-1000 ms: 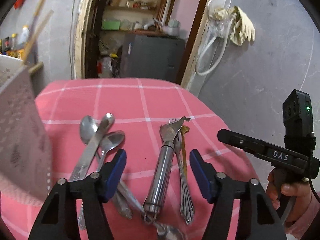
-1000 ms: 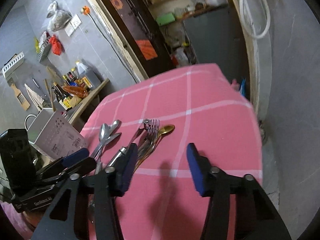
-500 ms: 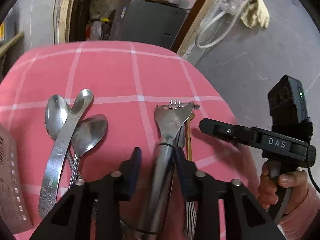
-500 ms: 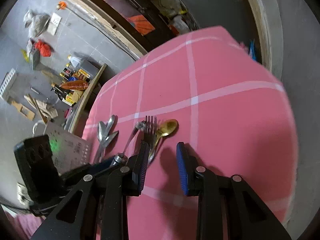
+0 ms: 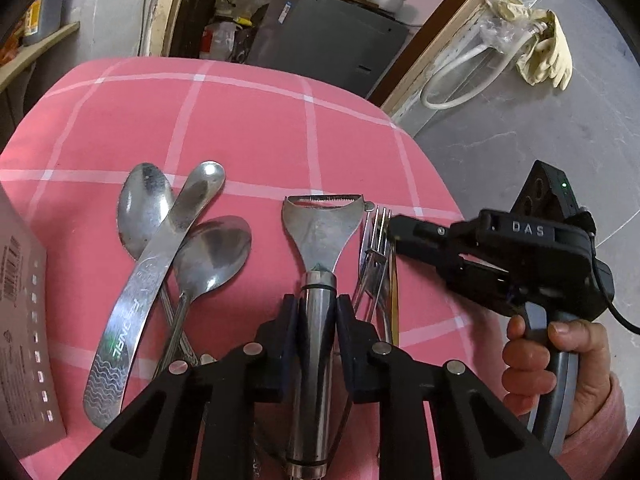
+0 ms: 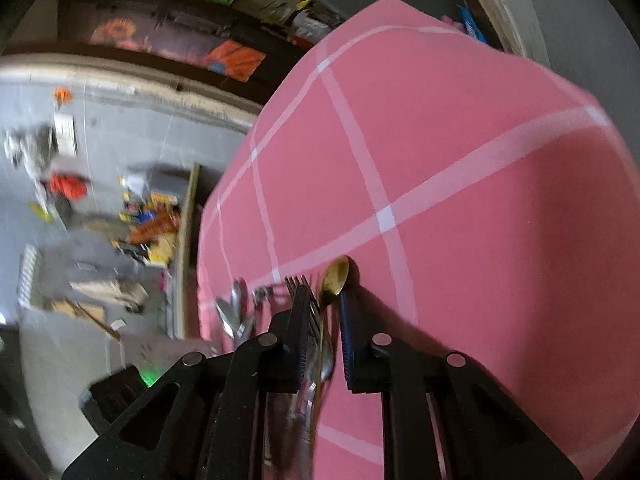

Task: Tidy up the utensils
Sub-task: 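Grasp the gold spoon with the right tool while the left tool grasps the steel peeler, then carry gold spoon and peeler over the white holder and release both into it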

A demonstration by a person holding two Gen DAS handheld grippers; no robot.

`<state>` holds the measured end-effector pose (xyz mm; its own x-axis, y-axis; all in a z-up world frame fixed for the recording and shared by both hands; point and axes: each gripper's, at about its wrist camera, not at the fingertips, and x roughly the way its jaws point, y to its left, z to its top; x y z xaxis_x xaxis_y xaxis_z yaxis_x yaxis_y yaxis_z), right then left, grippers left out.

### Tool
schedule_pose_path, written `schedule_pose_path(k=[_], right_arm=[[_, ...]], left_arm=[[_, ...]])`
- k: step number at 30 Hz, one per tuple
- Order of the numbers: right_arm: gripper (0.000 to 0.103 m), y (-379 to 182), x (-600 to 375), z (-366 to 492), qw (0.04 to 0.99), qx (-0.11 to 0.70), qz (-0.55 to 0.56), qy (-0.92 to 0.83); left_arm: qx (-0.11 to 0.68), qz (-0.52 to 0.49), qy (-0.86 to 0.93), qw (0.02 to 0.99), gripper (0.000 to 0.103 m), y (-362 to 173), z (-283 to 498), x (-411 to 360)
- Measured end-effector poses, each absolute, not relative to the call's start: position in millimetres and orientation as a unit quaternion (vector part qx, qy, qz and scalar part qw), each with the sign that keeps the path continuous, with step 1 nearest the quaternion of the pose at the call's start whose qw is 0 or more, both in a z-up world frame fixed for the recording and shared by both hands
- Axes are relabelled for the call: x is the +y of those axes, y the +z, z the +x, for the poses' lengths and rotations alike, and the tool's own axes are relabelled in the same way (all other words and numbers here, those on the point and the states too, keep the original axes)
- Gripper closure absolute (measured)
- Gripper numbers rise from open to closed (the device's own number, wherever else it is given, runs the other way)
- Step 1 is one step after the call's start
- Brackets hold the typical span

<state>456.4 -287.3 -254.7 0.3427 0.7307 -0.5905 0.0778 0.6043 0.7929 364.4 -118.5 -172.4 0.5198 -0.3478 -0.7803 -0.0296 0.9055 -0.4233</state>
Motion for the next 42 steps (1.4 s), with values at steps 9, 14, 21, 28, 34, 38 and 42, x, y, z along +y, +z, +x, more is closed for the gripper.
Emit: schedule_pose_path(k=[9, 14, 21, 28, 34, 38, 42], right_arm=[[0.1, -258.9, -291.1, 450.2, 0.715, 0.496, 0.441, 0.219], [0.1, -245.4, -299.8, 425.7, 0.731, 0.474, 0.44, 0.219], [0.1, -213.2, -313.4, 386.0, 0.764, 0.442, 0.406, 0.236], [0.1, -169.2, -326.0, 348.3, 0.802, 0.384, 0.378, 0.257], [0.1, -115.9, -320.0, 334.2, 0.829, 0.325, 0.355, 0.284], [0.1, -72.8, -301.0, 328.6, 0.841, 0.28, 0.342, 0.314], [0.1, -37.7, -273.1, 328.6, 0.842, 0.238, 0.338, 0.346]], left_arm=[[0.514, -0.208, -0.096, 0.826, 0.084, -174.2, 388.5, -119.6], [0.526, -0.213, -0.099, 0.818, 0.085, -173.4, 393.3, -121.1], [0.499, -0.209, -0.109, 0.834, 0.085, -159.9, 367.5, -120.5], [0.424, -0.204, -0.134, 0.872, 0.085, -117.6, 324.6, -115.5], [0.355, -0.217, -0.14, 0.898, 0.085, -72.7, 296.6, -91.8], [0.307, -0.225, -0.134, 0.915, 0.085, -34.5, 282.9, -66.6], [0.265, -0.23, -0.115, 0.929, 0.085, 1.4, 269.1, -30.9]])
